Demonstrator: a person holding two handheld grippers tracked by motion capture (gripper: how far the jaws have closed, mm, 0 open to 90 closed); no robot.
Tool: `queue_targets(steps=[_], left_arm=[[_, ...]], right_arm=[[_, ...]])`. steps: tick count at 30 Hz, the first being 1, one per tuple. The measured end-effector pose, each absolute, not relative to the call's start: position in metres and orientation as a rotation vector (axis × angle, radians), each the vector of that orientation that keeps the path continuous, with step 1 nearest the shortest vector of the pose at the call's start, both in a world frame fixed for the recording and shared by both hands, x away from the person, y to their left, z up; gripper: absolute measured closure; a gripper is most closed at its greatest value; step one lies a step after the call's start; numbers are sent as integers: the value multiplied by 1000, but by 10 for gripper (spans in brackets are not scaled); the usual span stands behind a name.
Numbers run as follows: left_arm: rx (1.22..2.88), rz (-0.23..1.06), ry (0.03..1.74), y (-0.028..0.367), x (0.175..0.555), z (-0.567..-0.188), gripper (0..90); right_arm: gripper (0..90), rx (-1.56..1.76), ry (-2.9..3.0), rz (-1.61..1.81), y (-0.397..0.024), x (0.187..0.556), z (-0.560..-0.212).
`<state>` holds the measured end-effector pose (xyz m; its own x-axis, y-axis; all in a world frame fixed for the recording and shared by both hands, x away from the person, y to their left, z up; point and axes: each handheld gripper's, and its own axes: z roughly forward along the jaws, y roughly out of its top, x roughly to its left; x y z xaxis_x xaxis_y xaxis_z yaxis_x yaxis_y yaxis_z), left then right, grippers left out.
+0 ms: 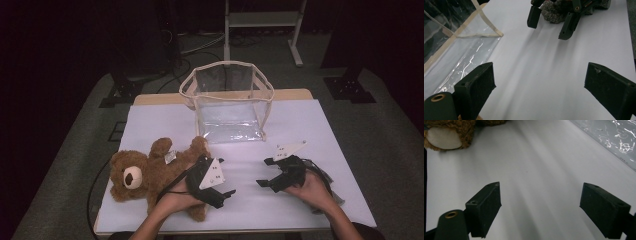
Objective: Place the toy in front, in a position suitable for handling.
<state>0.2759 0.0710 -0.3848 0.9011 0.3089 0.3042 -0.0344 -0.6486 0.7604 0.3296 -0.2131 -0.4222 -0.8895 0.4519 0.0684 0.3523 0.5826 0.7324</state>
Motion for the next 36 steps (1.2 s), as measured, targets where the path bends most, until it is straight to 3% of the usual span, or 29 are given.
queue_targets(steps=[16, 36], left_arm=[[2197, 475, 173, 86, 283, -365, 86], [2165, 612, 325, 187, 308, -318, 92]], right_arm=[[156, 680, 2700, 1216, -209, 329, -425], [156, 650, 2727, 1195, -197, 327, -428]])
